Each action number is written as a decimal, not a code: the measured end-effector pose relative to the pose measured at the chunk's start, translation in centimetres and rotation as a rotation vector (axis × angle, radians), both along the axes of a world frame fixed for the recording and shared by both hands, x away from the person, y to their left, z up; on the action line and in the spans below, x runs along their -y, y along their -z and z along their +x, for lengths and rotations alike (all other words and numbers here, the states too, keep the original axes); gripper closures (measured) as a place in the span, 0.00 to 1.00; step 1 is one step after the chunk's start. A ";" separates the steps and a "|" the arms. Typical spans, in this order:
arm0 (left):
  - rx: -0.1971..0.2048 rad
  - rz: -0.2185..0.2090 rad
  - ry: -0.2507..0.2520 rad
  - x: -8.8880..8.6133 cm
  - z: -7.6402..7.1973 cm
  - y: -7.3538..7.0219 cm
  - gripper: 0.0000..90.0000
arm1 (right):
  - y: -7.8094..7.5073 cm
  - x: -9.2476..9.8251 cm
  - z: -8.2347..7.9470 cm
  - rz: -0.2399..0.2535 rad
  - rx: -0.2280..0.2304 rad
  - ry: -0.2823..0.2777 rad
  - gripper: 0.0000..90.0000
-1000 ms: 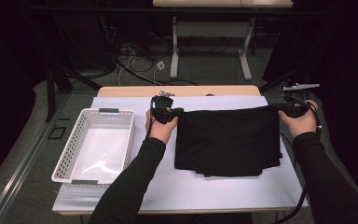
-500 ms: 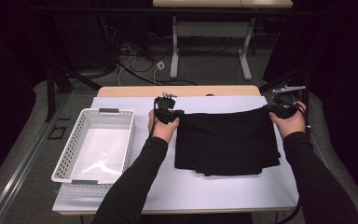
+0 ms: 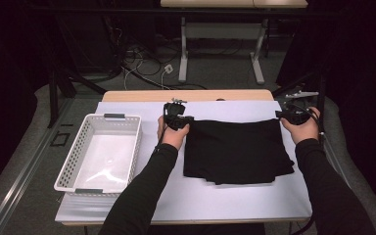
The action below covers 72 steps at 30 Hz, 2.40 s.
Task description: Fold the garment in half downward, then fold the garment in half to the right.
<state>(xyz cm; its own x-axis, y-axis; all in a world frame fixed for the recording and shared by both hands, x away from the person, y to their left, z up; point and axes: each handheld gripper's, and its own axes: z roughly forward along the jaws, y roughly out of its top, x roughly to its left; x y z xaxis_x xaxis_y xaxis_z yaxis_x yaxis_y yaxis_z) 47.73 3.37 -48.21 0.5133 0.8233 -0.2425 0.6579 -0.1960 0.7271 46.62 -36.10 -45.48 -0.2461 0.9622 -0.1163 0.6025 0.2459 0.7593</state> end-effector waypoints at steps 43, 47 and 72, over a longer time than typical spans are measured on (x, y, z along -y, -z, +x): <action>0.004 0.009 0.005 -0.3 0.2 0.1 0.96 | 3.2 -13.0 -5.4 0.057 -0.064 -0.331 0.19; 0.004 0.010 0.007 -0.3 0.2 0.2 0.96 | 3.6 -13.7 -5.8 0.074 -0.078 -0.347 0.17; -0.003 0.000 0.005 -0.5 0.3 0.2 0.96 | 6.3 -19.4 -8.5 0.091 -0.067 -0.520 0.36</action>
